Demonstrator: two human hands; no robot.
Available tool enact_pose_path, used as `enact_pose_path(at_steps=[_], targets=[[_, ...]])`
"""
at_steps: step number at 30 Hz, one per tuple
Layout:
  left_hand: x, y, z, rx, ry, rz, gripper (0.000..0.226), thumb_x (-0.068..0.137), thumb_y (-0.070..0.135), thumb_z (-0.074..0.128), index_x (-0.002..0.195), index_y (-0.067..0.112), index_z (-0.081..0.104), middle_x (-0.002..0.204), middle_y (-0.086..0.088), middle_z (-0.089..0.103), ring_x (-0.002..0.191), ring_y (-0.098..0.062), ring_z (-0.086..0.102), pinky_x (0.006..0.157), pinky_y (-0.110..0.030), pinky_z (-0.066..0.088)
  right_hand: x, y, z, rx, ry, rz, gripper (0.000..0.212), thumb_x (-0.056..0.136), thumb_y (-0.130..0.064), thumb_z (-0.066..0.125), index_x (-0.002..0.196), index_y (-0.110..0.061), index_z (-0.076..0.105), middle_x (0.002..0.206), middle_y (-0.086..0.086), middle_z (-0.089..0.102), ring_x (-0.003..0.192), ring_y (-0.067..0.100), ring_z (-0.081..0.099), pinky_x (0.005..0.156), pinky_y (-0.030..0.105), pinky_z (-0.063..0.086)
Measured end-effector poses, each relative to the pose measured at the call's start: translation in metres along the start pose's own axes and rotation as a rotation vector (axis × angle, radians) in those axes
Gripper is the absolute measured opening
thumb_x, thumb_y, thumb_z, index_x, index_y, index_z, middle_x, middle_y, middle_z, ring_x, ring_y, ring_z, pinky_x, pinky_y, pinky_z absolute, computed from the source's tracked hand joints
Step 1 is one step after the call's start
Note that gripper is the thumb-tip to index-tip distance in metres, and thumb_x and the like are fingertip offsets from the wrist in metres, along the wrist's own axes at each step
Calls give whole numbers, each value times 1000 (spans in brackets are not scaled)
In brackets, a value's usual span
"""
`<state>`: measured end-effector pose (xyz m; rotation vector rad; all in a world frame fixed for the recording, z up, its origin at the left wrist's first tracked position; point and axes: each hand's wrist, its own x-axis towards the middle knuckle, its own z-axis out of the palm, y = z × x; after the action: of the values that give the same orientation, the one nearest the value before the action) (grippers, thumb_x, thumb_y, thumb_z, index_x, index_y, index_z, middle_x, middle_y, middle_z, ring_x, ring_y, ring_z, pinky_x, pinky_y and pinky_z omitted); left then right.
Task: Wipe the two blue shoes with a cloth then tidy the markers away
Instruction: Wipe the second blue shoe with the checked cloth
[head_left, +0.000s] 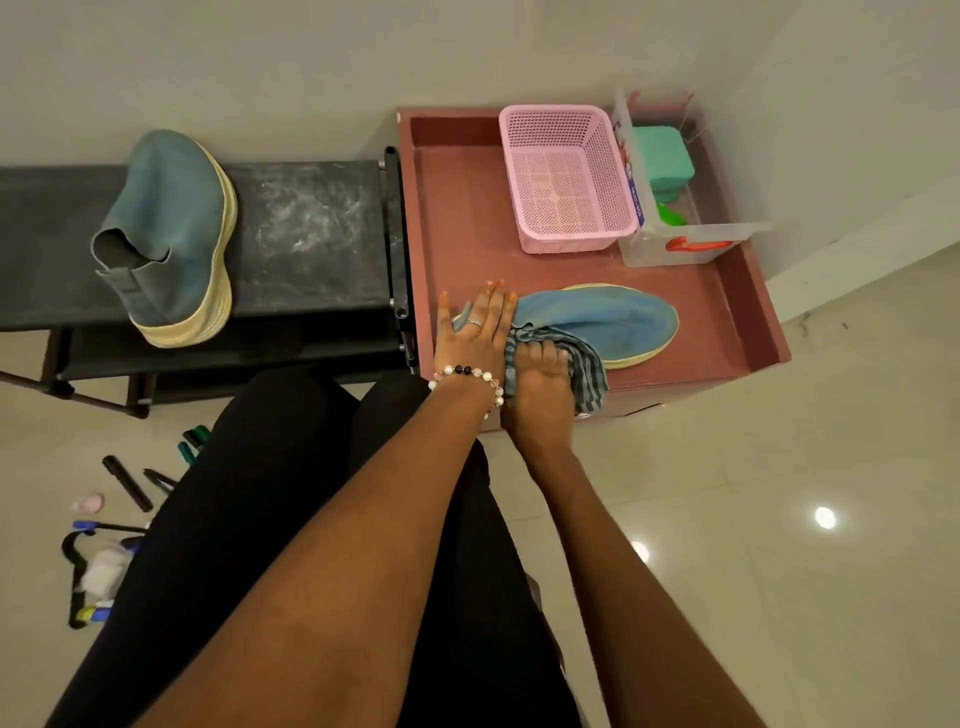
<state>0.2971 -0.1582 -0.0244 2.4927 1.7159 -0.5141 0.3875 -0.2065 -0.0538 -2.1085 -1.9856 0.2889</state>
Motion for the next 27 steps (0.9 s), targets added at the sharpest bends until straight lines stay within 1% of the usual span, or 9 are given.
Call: enact_pose_path(at_steps=[2,4,6,9,13,17,21,24,27], targets=[[0,-1,1,3,0,-2,66,101,23,23,147,9,-22,158,-6,-20,146,-20,-17,113,-62,-1,-3,23,-11,38,-22,-178,60,55,6,68,115,6,60,108,24,62,104,41,58,99,52,41],[1,-2,2,2,-11,2,74,101,32,29,147,9,-23,158,-6,-20,146,-20,-17,112,-62,-2,-4,53,-28,31,-65,-288,62,60,5,65,121,0,59,113,20,62,106,37,58,100,46,41],[1,-2,3,1,-16,6,86,97,45,37,147,9,-22,158,-6,-19,146,-20,-16,111,-62,-2,2,84,-42,3,-49,-203,63,62,4,58,123,-6,59,113,15,63,102,34,57,98,43,42],[2,-2,4,9,-14,6,92,94,51,42,148,9,-21,158,-7,-18,146,-20,-16,111,-62,-3,2,95,-42,-52,-37,-7,61,58,-4,41,116,-1,61,108,20,62,101,39,57,101,49,38],[1,-1,1,25,-14,-7,78,99,39,32,147,9,-22,158,-7,-20,146,-21,-18,110,-63,-4,4,41,-18,-69,-35,187,50,70,3,56,119,10,52,114,29,55,112,43,49,110,50,25],[1,-1,1,11,-4,2,65,102,25,23,148,9,-21,158,-6,-19,146,-20,-17,112,-61,-3,1,1,0,11,-14,-47,50,62,8,63,112,8,58,106,25,60,107,41,54,108,51,33],[2,-2,2,5,-9,3,69,101,27,27,147,9,-22,158,-6,-20,146,-20,-18,112,-60,-3,3,48,-17,5,-151,-262,66,60,5,66,125,-7,56,117,13,60,112,32,54,112,43,26],[2,-3,3,-1,-16,13,89,96,48,39,148,8,-21,158,-7,-19,146,-20,-17,111,-61,-4,6,87,-32,-66,-123,-145,68,65,1,59,131,-16,53,123,7,59,117,28,53,114,45,22],[2,-2,3,8,-16,11,94,94,52,42,148,8,-21,158,-7,-19,146,-20,-17,110,-62,-5,2,72,-31,-70,-24,26,56,62,4,54,118,2,58,110,21,61,107,39,57,109,54,28]])
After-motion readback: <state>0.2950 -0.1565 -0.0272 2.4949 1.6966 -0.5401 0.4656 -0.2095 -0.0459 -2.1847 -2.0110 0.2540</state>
